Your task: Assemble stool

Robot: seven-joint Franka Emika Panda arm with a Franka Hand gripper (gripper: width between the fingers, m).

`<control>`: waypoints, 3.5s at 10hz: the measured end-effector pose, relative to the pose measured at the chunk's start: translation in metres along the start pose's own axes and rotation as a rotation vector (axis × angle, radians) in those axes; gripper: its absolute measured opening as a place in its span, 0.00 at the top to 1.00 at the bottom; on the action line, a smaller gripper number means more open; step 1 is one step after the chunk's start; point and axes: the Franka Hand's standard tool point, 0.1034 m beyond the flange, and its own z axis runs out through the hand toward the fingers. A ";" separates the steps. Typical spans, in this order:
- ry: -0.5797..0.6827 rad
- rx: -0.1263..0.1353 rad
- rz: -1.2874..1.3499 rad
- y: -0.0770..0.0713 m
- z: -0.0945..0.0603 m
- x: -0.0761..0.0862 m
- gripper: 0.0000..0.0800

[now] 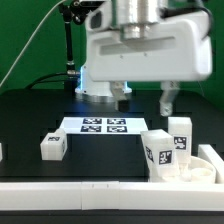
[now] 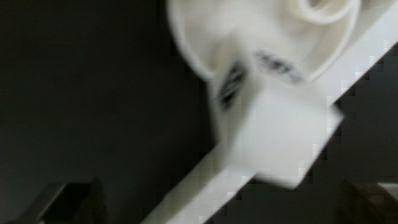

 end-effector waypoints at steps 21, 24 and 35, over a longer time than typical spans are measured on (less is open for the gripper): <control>-0.354 -0.117 -0.625 0.123 0.037 0.055 0.19; -0.565 -0.160 -0.617 0.125 0.038 0.049 0.19; -0.918 -0.338 -0.559 0.164 0.074 0.024 0.19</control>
Offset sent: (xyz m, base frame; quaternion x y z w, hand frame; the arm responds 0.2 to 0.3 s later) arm 0.0000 0.0000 0.0000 0.0000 0.0000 0.0000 1.0000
